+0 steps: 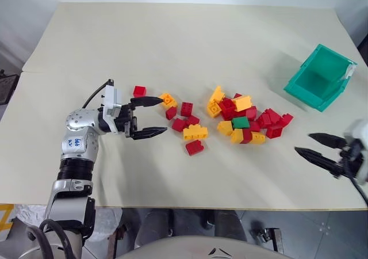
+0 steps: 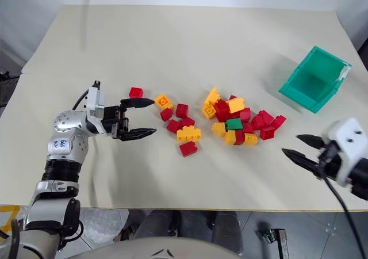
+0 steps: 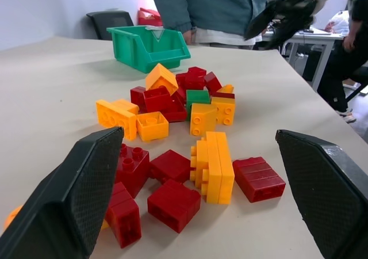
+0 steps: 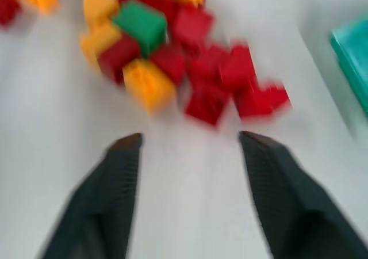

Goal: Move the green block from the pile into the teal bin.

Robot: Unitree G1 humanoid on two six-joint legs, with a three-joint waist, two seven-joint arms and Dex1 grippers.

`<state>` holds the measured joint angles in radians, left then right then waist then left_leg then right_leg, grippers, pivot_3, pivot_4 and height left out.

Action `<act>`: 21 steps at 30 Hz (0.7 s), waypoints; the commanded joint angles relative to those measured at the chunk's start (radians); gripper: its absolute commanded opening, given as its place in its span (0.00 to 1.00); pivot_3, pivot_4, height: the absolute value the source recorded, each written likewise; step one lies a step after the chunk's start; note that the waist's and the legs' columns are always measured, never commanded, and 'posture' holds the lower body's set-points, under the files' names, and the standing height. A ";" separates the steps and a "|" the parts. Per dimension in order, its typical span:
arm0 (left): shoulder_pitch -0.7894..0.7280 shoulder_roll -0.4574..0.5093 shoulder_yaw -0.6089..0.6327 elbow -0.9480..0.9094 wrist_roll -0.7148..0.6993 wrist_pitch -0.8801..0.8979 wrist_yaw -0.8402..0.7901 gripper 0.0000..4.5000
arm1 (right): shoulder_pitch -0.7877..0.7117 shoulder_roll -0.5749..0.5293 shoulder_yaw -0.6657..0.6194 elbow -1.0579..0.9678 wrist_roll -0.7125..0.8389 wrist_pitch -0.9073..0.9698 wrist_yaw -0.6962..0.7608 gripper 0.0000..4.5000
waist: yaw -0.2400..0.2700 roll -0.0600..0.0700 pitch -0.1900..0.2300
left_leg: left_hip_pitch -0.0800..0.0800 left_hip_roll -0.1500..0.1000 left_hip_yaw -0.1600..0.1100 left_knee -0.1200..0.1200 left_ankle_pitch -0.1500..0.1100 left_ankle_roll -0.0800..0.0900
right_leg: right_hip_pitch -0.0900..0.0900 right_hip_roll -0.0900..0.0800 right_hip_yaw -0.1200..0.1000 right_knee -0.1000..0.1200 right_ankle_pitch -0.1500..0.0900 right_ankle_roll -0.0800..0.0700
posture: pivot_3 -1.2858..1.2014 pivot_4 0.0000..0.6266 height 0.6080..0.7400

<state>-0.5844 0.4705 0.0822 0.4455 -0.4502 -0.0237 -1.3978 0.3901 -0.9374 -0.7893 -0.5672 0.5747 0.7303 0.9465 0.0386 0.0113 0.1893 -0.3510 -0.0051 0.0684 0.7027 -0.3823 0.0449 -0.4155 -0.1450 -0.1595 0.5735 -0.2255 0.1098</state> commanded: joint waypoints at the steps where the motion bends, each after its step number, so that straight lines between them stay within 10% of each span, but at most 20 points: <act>1: -0.026 0.002 0.009 0.012 -0.005 -0.022 -0.013 1.00 | -0.015 -0.028 -0.071 -0.055 0.031 0.033 0.006 0.91 | -0.008 0.000 0.000 | 0.000 0.000 0.000 0.000 0.000 0.000 | 0.000 0.000 0.000 0.000 0.000 0.000 | 0.52 0.24 1.00; 21: 0.004 -0.031 0.012 -0.038 -0.014 -0.044 0.026 1.00 | -0.929 0.062 0.897 0.251 -0.127 0.349 -0.368 1.00 | -0.015 0.000 0.000 | -0.005 -0.001 -0.002 0.008 0.000 0.000 | -0.002 -0.002 -0.002 0.002 0.001 -0.001 | 0.52 0.24 1.00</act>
<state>-0.5911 0.4416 0.0824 0.4523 -0.4478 -0.0576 -1.3781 -0.5128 -0.8828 0.0899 -0.3301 0.4767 1.0747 0.5810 0.0240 0.0113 0.1897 -0.3567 -0.0057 0.0667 0.7107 -0.3821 0.0447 -0.4181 -0.1469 -0.1616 0.5753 -0.2243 0.1090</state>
